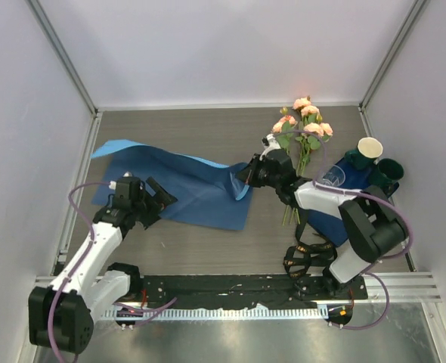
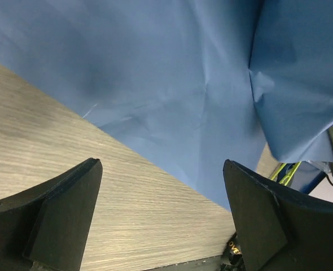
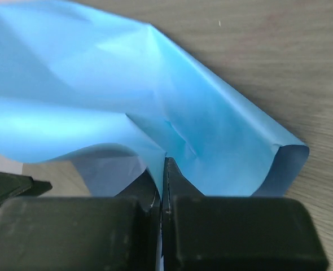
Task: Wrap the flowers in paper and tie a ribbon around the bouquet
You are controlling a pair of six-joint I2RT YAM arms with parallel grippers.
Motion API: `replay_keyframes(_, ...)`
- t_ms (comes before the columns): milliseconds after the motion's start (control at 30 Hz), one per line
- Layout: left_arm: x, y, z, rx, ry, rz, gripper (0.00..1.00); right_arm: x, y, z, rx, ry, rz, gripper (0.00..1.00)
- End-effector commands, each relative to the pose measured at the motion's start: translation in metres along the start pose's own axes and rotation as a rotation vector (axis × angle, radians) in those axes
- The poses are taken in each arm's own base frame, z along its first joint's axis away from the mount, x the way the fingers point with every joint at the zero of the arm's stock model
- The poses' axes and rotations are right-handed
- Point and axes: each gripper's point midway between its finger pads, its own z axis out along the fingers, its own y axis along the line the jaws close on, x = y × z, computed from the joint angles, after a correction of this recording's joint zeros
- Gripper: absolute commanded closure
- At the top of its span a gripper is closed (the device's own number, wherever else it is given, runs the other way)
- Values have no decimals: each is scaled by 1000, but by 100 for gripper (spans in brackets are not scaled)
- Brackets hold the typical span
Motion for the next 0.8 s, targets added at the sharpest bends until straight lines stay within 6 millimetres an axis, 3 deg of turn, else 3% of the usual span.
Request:
replay_keyframes(0,-28,-55,0,150,-28,49,4,-25,63,1,-237,65,26,100)
replay_keyframes(67,-24,-62,5,164,13,38,2,-29,64,4,-215,80,28,100)
replay_keyframes(100,-21,-62,8,166,35,17,2,-41,73,5,-222,61,23,100)
replay_keyframes(133,-15,-59,11,153,64,-6,1,-41,68,7,-179,75,39,100)
replay_keyframes(300,15,-23,13,4,165,-193,0,-58,73,5,-113,58,168,100)
replay_keyframes(433,32,-7,7,8,170,-301,0,-62,66,7,-75,41,284,100)
replay_keyframes(567,30,14,2,-24,82,-348,0,-77,39,13,-34,18,354,100)
replay_keyframes(667,19,-4,-1,82,39,-335,0,-98,20,20,-19,-18,328,100)
replay_keyframes(733,17,-26,-4,178,68,-293,2,-87,0,41,-3,55,301,100)
replay_keyframes(767,11,-39,-5,234,59,-252,2,-110,4,49,-35,52,212,100)
